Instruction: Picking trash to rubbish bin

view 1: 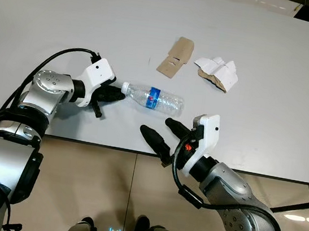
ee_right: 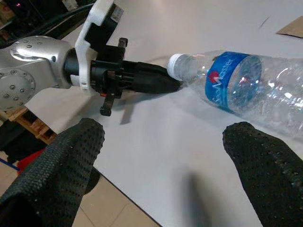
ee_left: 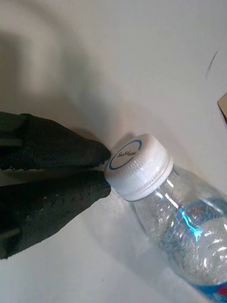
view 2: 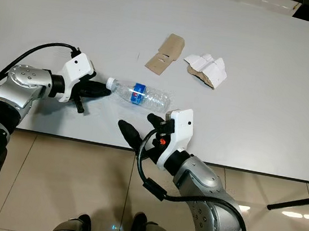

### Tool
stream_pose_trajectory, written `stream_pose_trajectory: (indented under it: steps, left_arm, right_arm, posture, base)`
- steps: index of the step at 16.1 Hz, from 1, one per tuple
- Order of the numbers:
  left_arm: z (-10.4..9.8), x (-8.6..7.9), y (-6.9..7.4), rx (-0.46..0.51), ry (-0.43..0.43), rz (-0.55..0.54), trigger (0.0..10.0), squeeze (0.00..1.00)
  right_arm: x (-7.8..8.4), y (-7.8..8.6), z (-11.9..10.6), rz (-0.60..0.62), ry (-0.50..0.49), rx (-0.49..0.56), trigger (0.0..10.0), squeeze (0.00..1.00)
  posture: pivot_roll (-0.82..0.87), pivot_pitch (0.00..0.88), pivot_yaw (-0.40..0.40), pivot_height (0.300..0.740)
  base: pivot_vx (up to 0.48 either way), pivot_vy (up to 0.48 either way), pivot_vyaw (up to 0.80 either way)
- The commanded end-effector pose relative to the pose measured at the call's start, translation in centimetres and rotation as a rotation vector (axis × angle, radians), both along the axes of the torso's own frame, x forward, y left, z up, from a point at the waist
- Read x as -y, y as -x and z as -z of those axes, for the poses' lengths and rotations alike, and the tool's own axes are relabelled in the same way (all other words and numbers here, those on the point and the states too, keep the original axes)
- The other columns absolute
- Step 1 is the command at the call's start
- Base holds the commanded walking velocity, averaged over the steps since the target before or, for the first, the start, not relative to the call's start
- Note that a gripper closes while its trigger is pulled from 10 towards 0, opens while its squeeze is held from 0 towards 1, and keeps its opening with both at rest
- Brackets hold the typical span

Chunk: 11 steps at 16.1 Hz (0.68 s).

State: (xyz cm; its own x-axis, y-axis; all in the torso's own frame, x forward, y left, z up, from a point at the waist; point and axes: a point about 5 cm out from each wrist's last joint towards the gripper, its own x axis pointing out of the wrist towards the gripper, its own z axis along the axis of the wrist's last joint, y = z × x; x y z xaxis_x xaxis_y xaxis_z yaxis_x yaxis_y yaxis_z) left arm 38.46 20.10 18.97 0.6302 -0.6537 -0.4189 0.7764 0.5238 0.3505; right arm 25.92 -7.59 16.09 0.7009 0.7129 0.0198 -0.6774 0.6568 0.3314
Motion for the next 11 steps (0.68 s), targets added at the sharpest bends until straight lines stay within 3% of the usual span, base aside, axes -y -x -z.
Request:
stream_pose_trajectory:
  steps: [1, 5, 6, 9, 10, 11]
  left_arm:
    - [-0.4, 0.0, -0.1, -0.006, 0.003, 0.005, 0.0, 0.00]
    - [-0.9, -0.5, 0.1, -0.014, 0.020, 0.031, 0.0, 0.00]
    - [-0.8, -0.8, 0.1, -0.004, -0.003, 0.023, 10.0, 0.00]
    - [-0.7, -1.5, 0.3, -0.011, 0.005, 0.003, 10.0, 0.00]
    - [-0.8, -1.8, 0.4, -0.010, 0.021, -0.005, 10.0, 1.00]
    - [-1.3, -2.4, 0.5, -0.018, 0.053, -0.006, 10.0, 1.00]
  right_arm:
    - [0.2, -0.1, 0.0, 0.002, 0.006, 0.012, 10.0, 0.00]
    - [0.0, -0.4, 0.0, 0.003, 0.005, 0.018, 10.0, 0.00]
    - [0.0, -0.5, 0.0, 0.003, 0.005, 0.021, 10.0, 0.00]
    - [-0.2, -0.8, 0.0, 0.005, 0.005, 0.027, 10.0, 0.00]
    - [-0.2, -0.8, 0.0, 0.007, 0.005, 0.029, 10.0, 0.00]
    - [-0.2, -0.9, 0.0, 0.010, 0.004, 0.032, 10.0, 0.00]
  posture:
    - [-0.16, 0.205, -0.107, 0.740]
    - [-0.15, 0.197, -0.106, 0.740]
    - [-0.14, 0.193, -0.103, 0.740]
    - [-0.14, 0.188, -0.098, 0.740]
    - [-0.13, 0.188, -0.097, 0.740]
    - [-0.12, 0.184, -0.094, 0.740]
  base:
    - [0.000, 0.000, 0.00]
    - [0.000, 0.000, 0.00]
    - [0.000, 0.000, 0.00]
    - [0.000, 0.000, 0.00]
    - [0.000, 0.000, 0.00]
    - [0.000, 0.000, 0.00]
